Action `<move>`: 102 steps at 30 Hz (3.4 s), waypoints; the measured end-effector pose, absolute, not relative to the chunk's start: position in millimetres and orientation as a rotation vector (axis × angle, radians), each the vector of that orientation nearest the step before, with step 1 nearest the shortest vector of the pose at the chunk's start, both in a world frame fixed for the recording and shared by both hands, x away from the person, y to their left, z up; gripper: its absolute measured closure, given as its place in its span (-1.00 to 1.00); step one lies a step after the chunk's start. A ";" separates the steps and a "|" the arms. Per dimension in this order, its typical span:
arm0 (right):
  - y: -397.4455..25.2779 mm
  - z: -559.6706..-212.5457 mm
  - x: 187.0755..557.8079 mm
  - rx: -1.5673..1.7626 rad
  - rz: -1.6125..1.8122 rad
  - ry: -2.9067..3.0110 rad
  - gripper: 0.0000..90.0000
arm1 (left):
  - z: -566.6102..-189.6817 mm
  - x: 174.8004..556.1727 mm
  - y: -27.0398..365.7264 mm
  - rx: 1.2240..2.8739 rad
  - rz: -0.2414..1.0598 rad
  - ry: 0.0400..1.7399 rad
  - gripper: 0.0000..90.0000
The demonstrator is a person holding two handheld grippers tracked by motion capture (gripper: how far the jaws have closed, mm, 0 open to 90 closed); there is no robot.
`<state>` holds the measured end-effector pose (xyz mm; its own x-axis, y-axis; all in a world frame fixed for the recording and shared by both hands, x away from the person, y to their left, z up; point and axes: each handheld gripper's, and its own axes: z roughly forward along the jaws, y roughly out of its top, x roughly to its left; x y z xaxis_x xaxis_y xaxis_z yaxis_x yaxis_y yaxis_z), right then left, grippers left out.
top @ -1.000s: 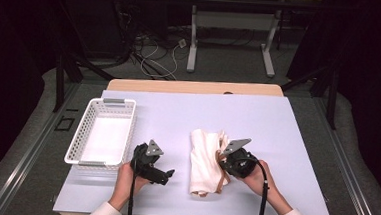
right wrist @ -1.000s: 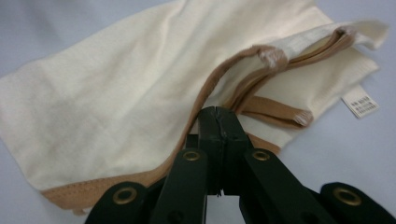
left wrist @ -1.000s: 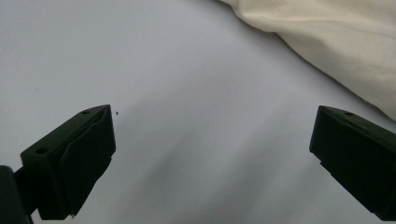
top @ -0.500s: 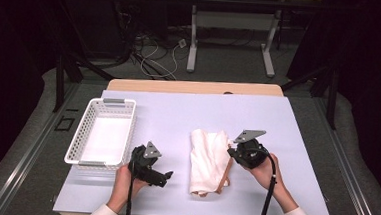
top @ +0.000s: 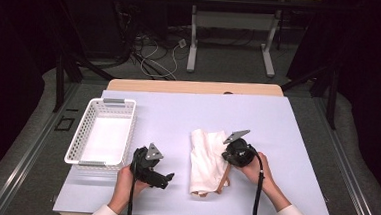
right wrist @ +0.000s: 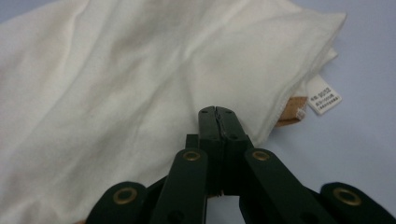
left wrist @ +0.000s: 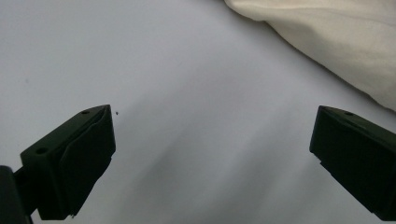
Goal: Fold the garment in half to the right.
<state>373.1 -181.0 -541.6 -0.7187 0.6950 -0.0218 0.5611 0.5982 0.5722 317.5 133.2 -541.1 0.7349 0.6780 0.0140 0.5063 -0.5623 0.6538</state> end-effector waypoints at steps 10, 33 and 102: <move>-186.8 -541.1 372.4 1.031 0.790 2.616 1.00 | -542.0 315.2 132.6 2.300 0.330 0.903 -0.99; -201.2 -522.6 406.8 1.108 0.983 2.443 0.70 | -540.6 301.3 98.4 2.285 0.255 0.816 -0.81; -205.0 -543.9 437.7 1.274 0.913 2.295 0.99 | -544.4 289.7 69.4 2.437 0.029 0.622 0.76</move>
